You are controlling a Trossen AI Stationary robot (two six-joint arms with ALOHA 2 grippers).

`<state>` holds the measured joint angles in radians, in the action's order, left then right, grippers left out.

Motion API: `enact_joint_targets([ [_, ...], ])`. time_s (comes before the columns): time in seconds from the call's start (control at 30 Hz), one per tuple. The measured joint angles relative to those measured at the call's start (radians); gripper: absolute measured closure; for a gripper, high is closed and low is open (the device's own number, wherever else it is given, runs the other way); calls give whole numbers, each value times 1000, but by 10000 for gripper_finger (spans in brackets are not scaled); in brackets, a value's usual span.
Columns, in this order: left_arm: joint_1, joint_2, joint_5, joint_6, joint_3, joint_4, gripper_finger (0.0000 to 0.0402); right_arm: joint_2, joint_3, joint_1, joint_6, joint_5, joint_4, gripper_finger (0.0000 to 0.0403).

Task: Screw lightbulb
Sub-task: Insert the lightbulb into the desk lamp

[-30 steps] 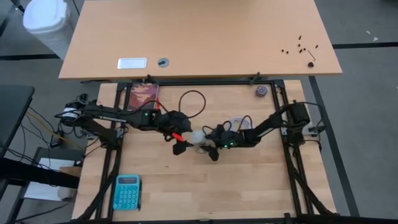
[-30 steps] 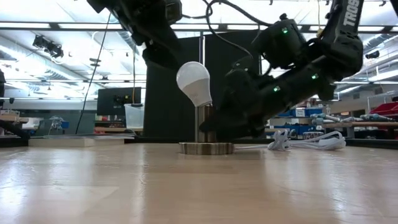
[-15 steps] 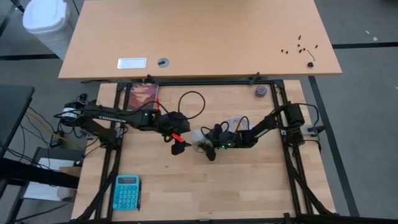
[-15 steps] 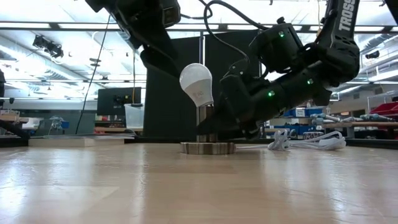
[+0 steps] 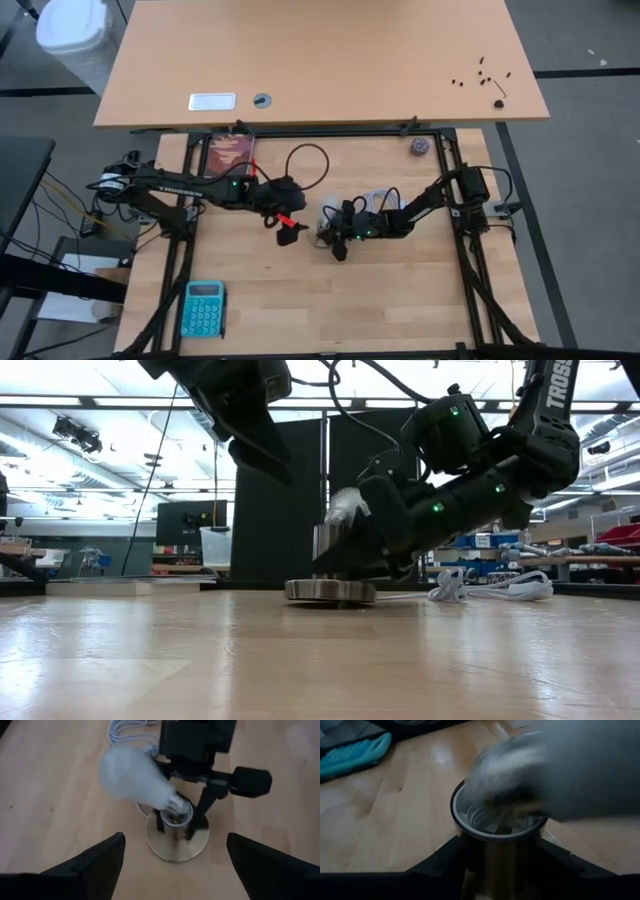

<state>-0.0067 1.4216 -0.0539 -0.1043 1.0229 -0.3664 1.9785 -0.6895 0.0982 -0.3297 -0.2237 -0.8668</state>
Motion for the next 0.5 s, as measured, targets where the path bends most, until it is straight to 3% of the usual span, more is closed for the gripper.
enact_joint_targets([
  [0.33, 0, 0, 11, -14, 0, -16, 53, -1, 1, -10, 18, 7, 7, 196],
  [0.5, 15, 0, 6, -126, 0, -75, 53, -7, 2, -26, -18, 117, 17, 154],
])
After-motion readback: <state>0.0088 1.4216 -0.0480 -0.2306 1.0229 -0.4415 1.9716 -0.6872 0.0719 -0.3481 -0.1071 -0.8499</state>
